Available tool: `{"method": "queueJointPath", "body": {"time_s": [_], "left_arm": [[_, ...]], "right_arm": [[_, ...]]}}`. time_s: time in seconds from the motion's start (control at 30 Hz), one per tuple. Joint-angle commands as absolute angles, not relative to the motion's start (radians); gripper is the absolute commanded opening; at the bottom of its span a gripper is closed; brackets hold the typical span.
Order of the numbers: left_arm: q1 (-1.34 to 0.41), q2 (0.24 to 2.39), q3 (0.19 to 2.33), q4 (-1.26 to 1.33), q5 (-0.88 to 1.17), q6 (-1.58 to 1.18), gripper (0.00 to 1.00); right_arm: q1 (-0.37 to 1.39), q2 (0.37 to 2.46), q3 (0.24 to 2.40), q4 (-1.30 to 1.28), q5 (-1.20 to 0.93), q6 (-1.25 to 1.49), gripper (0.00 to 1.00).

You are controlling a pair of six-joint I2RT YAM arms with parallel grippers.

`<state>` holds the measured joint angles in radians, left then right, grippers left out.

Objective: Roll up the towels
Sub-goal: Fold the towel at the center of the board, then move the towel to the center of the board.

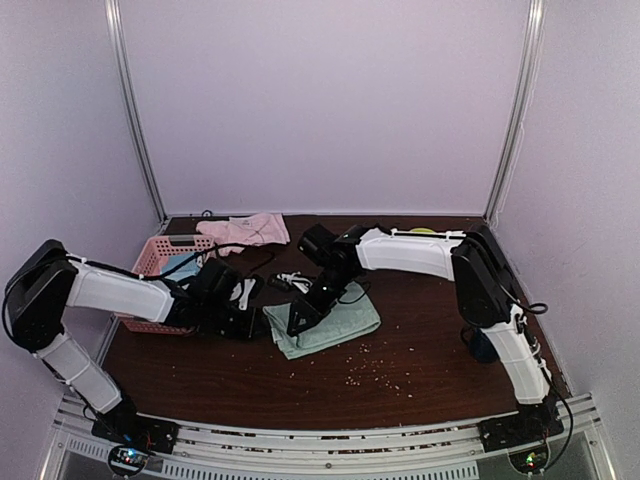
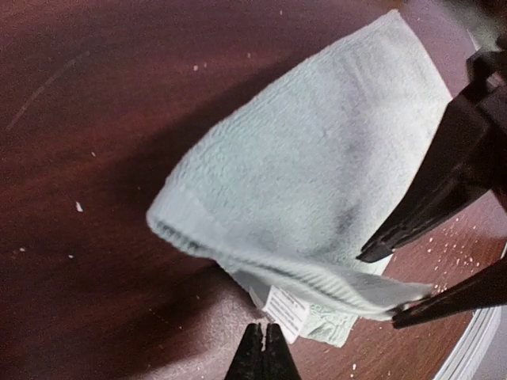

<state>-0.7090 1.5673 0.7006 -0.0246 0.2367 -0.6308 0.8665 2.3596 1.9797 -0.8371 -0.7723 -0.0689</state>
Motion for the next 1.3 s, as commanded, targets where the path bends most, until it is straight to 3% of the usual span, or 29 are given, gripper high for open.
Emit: {"method": "queueJointPath", "body": {"time_s": [0.0, 0.37, 0.8, 1.27], "left_arm": [[-0.712, 1.483, 0.713, -0.066, 0.163, -0.621, 0.02], [-0.712, 1.44, 0.793, -0.12, 0.165, -0.598, 0.06], [-0.755, 1.683, 0.879, -0.07, 0.375, -0.56, 0.04], [-0.752, 1.811, 0.98, -0.253, 0.161, -0.486, 0.04]], "right_arm": [[0.866, 2.273, 1.977, -0.838, -0.781, -0.103, 0.35], [0.769, 2.153, 1.857, -0.854, -0.74, -0.183, 0.36], [0.574, 2.145, 1.652, -0.712, -0.547, -0.225, 0.33], [0.578, 1.989, 1.335, -0.652, -0.408, -0.255, 0.3]]}}
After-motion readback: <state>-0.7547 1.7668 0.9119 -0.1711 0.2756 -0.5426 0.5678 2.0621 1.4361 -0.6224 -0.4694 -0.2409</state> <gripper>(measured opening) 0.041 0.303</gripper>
